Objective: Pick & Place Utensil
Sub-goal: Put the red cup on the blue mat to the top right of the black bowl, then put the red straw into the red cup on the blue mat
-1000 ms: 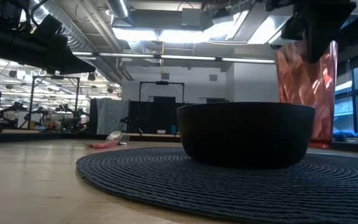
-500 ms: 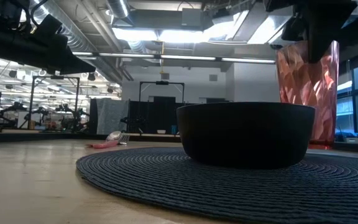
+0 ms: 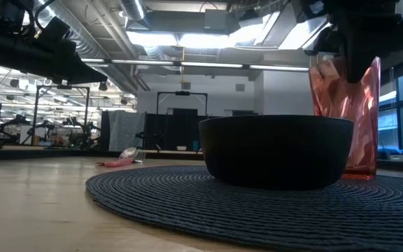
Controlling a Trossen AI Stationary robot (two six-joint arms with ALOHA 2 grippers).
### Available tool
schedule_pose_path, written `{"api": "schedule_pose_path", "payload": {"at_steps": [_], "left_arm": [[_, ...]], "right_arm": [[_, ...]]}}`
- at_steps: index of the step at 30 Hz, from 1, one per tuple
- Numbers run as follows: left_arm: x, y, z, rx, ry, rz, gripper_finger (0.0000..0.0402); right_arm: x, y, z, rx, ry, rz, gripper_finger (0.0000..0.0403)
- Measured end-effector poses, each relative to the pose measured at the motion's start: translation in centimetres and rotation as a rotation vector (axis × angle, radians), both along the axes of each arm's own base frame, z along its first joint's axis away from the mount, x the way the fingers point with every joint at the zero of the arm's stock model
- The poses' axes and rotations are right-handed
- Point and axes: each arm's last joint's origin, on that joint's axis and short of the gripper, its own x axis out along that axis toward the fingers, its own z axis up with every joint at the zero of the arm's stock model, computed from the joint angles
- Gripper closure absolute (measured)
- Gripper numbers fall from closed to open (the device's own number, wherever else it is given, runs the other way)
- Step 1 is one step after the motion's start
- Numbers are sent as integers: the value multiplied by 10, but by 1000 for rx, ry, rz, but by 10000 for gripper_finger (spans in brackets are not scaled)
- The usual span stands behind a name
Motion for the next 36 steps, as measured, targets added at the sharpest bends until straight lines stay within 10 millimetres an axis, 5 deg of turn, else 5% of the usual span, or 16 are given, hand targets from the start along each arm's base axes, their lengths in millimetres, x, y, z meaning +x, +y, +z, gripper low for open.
{"api": "schedule_pose_path", "payload": {"at_steps": [22, 36], "left_arm": [[0, 0, 0, -3, -2, 0, 398], [0, 0, 0, -3, -2, 0, 398]], "right_arm": [[-1, 0, 1, 2, -1, 33, 251], [10, 1, 51, -38, -167, 15, 242]]}}
